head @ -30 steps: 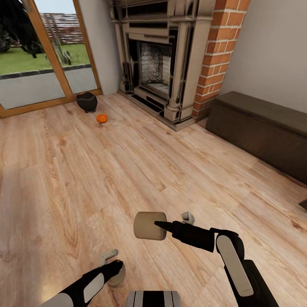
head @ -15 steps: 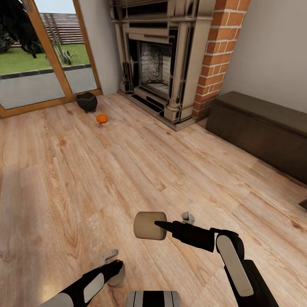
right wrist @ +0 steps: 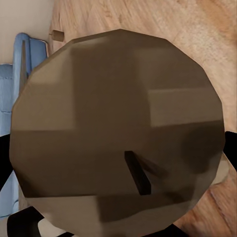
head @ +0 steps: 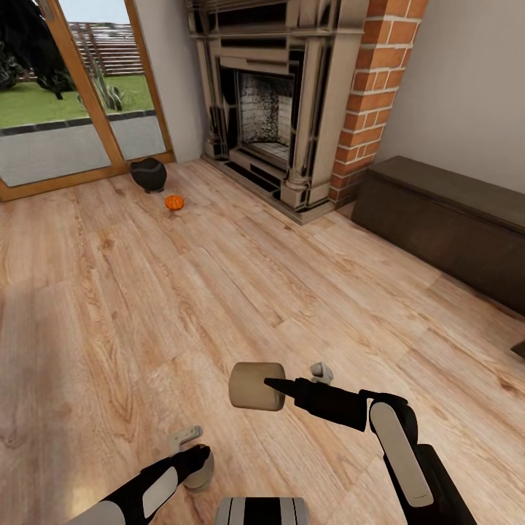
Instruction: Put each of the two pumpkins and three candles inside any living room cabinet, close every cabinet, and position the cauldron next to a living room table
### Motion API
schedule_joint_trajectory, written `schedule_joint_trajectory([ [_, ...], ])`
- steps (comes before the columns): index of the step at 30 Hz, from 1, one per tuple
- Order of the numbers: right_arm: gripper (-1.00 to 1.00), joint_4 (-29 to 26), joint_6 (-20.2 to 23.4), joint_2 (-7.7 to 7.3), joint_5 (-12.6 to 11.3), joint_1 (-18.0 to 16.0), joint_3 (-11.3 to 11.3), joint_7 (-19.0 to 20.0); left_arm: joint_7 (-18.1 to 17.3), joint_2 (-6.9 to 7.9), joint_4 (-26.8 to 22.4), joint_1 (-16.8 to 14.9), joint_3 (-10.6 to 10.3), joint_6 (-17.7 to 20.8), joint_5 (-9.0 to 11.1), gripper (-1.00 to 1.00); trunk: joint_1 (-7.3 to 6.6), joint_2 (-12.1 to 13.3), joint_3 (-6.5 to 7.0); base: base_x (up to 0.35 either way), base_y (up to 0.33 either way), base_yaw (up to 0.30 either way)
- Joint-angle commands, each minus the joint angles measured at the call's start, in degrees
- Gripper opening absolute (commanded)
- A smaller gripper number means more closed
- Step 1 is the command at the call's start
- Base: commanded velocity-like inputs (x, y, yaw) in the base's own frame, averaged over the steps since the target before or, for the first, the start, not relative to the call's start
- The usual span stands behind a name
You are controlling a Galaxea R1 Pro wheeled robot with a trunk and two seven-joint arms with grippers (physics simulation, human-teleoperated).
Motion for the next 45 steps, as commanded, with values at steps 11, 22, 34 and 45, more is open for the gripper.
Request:
schedule_joint_trajectory([
  [11,-1.0,-0.02,0.21,0.03,0.47,-0.03,-0.07,0.5,0.49,0.08,2.27,0.05,-0.66,0.1,0.62,1.0,-0.08,0.03,0.62,0.0,0.0,0.0],
  [22,-1.0,-0.02,0.22,0.03,0.47,-0.03,-0.07,0.5,0.49,0.08,2.27,0.07,-0.63,0.1,0.58,1.0,-0.08,0.03,0.62,0.0,0.0,0.0],
  [34,-1.0,-0.02,0.22,0.03,0.47,-0.03,-0.07,0.5,0.49,0.08,2.27,0.08,-0.68,0.1,0.58,1.0,-0.28,0.14,2.39,0.0,0.0,0.0],
  [45,-1.0,-0.02,0.21,0.03,0.47,-0.03,-0.07,0.5,0.49,0.08,2.2,0.09,-0.72,0.1,0.62,1.0,-0.28,0.14,2.39,0.0,0.0,0.0],
])
